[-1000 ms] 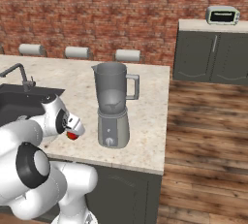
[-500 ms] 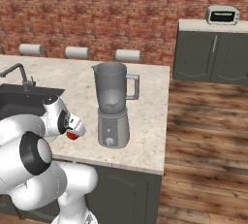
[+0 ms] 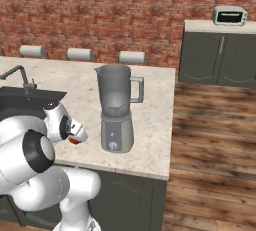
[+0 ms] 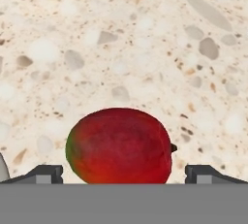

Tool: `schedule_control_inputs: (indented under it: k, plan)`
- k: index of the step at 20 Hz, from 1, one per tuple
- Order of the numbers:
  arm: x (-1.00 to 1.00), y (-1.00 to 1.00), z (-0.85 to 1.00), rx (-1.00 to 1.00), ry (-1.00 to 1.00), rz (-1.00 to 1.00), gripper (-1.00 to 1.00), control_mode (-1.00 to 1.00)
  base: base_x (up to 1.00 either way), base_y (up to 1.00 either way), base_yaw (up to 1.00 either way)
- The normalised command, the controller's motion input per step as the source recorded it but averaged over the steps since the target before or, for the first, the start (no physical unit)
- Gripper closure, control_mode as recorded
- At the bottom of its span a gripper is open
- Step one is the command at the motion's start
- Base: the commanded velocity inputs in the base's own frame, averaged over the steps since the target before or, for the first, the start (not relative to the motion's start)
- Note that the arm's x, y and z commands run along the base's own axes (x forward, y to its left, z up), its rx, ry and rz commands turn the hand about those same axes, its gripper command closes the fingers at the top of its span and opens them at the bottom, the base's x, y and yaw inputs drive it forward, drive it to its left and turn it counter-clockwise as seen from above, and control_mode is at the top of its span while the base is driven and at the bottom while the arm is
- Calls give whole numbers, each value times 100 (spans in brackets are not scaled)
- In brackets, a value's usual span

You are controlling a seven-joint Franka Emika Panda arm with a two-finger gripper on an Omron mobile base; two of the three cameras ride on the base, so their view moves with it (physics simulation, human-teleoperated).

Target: Open the blender lid, put the mango in the blender, close the lid, and start the blender.

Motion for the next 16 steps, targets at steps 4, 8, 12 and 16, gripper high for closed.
schedule_control_inputs:
  k: [4, 8, 12, 16]
  plan:
    - [0, 0, -12, 0, 0, 0, -100, -100, 0, 0, 0]
    - [0, 0, -15, 0, 0, 0, -100, -100, 0, 0, 0]
    - [4, 0, -12, 0, 0, 0, -100, -100, 0, 0, 0]
    - [14, 0, -3, 0, 0, 0, -100, -100, 0, 0, 0]
